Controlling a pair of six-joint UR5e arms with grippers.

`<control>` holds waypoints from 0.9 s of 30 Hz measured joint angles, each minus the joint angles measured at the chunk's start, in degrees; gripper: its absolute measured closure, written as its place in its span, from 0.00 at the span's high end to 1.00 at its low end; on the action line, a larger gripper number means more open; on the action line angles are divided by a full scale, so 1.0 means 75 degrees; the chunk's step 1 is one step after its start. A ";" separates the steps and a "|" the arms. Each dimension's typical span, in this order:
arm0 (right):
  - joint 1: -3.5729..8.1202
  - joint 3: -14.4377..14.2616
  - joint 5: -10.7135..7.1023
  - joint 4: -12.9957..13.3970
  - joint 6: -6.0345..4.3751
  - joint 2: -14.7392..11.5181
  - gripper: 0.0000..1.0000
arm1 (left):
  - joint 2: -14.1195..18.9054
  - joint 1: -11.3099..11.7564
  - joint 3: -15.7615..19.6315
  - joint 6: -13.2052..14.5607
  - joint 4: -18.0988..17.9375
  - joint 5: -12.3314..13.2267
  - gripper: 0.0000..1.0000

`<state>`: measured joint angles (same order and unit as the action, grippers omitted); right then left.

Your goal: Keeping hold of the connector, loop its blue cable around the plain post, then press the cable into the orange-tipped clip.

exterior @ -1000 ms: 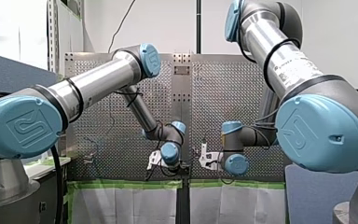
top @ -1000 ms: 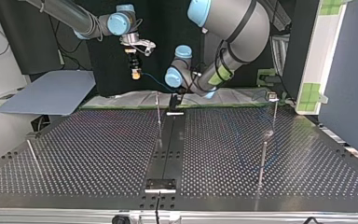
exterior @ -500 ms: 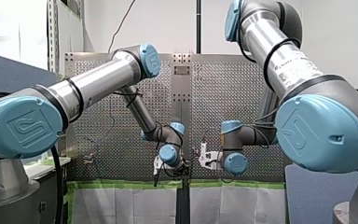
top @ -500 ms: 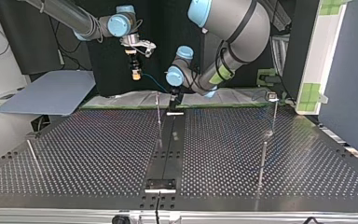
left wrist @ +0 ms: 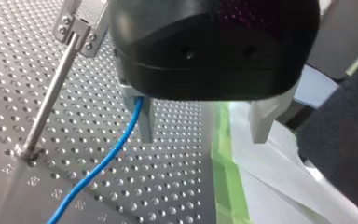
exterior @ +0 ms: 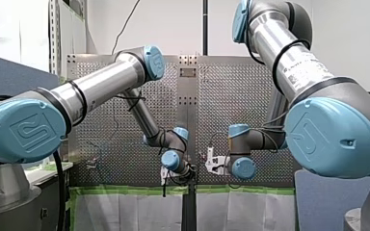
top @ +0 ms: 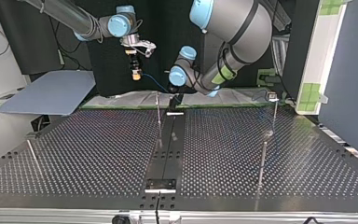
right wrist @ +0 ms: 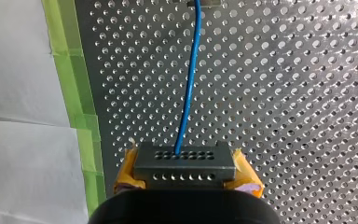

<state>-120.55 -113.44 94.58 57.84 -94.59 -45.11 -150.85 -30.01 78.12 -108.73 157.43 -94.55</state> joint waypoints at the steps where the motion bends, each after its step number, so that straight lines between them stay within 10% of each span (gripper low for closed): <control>1: 0.0000 0.0000 0.0001 0.0000 0.0000 0.0000 0.00 | 0.0000 0.0007 0.0005 -0.0085 -0.0039 0.0034 0.60; 2: 0.0000 0.0000 0.0000 0.0000 0.0000 0.0000 0.00 | 0.0001 0.0016 0.0006 -0.0137 -0.0075 0.0063 0.60; 4: 0.0000 0.0000 0.0000 -0.0004 0.0000 -0.0001 0.00 | 0.0001 0.0039 0.0007 -0.0212 -0.0166 0.0120 0.08; 6: 0.0000 0.0000 0.0000 -0.0008 0.0000 -0.0002 0.00 | 0.0001 0.0056 0.0011 -0.0240 -0.0213 0.0141 0.00; 27: 0.0094 0.0000 0.0019 -0.0093 -0.0047 -0.0005 0.00 | 0.0635 0.0215 0.1075 0.0177 -0.1277 -0.0002 0.00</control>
<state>-119.84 -113.43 94.72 57.15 -94.94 -45.14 -146.09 -28.40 86.19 -107.40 147.86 -94.56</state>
